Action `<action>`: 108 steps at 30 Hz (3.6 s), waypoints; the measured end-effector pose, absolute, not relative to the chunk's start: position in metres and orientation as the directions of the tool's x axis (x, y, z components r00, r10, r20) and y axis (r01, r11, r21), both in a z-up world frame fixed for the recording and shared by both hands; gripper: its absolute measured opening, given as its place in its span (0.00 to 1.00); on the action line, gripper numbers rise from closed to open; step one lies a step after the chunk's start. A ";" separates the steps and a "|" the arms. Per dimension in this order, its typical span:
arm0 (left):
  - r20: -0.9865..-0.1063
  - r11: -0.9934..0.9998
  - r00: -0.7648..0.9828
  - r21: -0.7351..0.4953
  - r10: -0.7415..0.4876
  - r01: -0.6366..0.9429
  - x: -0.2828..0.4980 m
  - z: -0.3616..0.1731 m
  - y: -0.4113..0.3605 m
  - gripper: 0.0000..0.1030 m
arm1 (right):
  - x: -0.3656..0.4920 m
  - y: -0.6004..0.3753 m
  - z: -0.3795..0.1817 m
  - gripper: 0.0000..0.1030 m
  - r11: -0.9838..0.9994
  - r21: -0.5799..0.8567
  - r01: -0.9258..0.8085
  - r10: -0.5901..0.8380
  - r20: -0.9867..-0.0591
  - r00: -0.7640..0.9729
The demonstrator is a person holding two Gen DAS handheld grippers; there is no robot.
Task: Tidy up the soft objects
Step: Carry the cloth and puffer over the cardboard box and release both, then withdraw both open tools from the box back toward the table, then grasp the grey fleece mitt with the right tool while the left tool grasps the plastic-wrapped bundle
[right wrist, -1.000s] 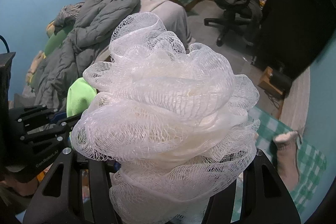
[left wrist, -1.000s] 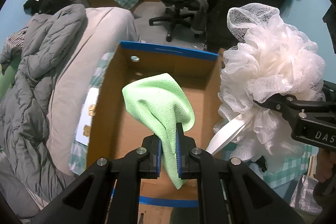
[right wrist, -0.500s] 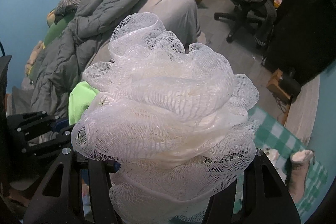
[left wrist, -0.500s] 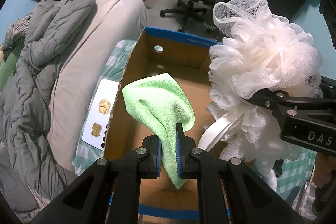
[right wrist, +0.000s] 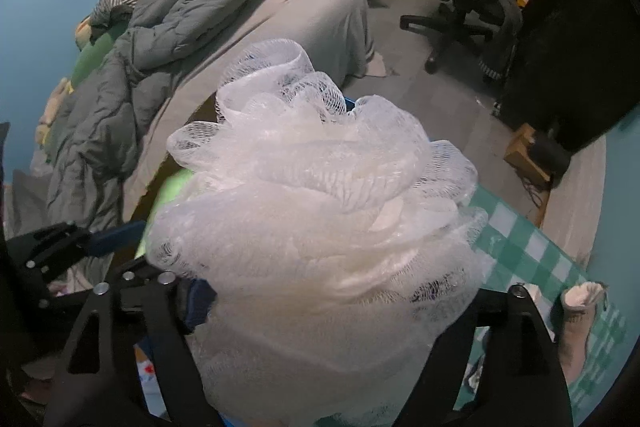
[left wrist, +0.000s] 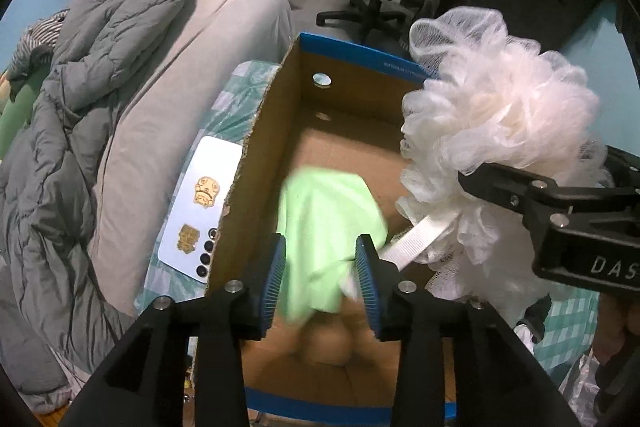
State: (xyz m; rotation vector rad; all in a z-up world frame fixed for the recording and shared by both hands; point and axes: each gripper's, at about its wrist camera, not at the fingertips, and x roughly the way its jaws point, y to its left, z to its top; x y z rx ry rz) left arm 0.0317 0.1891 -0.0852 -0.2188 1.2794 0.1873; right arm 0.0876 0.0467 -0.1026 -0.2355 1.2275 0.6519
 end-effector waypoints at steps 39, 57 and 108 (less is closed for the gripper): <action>-0.937 0.972 0.350 -0.089 -0.008 -0.217 0.003 -0.036 0.139 0.54 | 0.064 -0.044 -0.055 0.80 0.817 0.148 -0.557 0.348 -0.897 0.272; -0.935 0.992 0.353 -0.073 -0.031 -0.105 0.012 -0.024 0.076 0.59 | 0.061 -0.183 -0.058 0.80 0.896 0.089 -0.435 0.246 -0.915 0.320; -0.978 0.988 0.151 -0.130 -0.141 0.078 0.097 -0.141 -0.099 0.79 | 0.129 -0.320 -0.189 0.81 0.861 -0.004 -0.508 0.084 -0.985 0.150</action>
